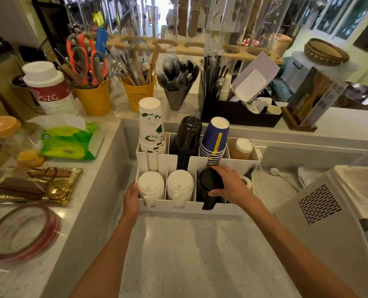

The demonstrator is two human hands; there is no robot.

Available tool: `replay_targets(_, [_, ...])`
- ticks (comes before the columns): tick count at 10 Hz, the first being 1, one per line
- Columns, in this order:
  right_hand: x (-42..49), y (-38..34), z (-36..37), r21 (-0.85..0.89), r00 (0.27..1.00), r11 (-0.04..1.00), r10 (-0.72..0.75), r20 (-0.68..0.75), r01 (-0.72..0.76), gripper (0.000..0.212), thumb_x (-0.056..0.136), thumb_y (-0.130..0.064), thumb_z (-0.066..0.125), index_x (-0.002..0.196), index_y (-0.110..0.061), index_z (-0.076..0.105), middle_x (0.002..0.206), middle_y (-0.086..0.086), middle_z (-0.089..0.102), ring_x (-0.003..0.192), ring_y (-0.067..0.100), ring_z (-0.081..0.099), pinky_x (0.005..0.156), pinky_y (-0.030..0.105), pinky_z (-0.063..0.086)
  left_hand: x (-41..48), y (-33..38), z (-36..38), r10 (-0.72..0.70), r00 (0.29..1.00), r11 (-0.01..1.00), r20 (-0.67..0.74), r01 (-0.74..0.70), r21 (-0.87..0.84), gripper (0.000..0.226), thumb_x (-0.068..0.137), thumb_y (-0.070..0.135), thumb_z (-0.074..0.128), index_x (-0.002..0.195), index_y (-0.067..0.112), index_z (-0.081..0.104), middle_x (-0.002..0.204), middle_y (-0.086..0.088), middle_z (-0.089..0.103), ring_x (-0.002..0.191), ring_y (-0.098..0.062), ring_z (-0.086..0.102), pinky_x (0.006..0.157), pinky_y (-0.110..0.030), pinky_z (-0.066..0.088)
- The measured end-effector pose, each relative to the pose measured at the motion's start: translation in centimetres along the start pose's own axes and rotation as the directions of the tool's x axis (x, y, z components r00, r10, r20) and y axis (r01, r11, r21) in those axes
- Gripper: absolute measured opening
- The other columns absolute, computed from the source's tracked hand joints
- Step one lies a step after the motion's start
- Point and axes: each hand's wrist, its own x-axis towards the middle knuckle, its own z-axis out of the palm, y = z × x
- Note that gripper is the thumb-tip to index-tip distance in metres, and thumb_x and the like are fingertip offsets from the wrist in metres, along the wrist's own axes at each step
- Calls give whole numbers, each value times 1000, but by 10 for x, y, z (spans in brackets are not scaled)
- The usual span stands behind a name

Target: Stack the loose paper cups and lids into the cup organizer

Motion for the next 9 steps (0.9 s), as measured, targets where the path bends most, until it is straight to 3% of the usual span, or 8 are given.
replay_targets(2, [2,1,0,11,998,1000,-13,59,13,84,81,-27,78,150,-24,29,155,2,33,140,26,29,114,45,31,-5,6,-1,-18,1000,999,9,18,27,44,103,37,35,138,13,48,138,-10,53,128,-28,47,102,-39,37])
replay_targets(6, [4,8,11,34,1000,999,2,-31,-1,85,77,-39,79,148,-26,33,152,1,38,136,26,36,111,45,37,-7,5,0,-41,999,999,-1,41,19,44,101,40,36,136,17,49,136,-10,53,113,-19,49,95,-37,39])
replay_targets(8, [5,11,15,64,1000,998,-8,19,7,87,80,-37,76,151,-29,26,157,0,29,141,27,27,114,46,31,-8,7,-1,-61,998,998,-10,62,30,46,101,43,35,137,18,47,126,-4,53,118,-25,51,104,-46,41])
replay_targets(9, [-1,20,15,240,987,971,23,-160,16,76,85,-40,71,149,-28,33,156,-2,34,141,22,30,113,44,33,-9,6,-1,-54,999,998,8,53,21,44,101,44,35,135,20,48,120,-1,53,111,-20,51,98,-41,41])
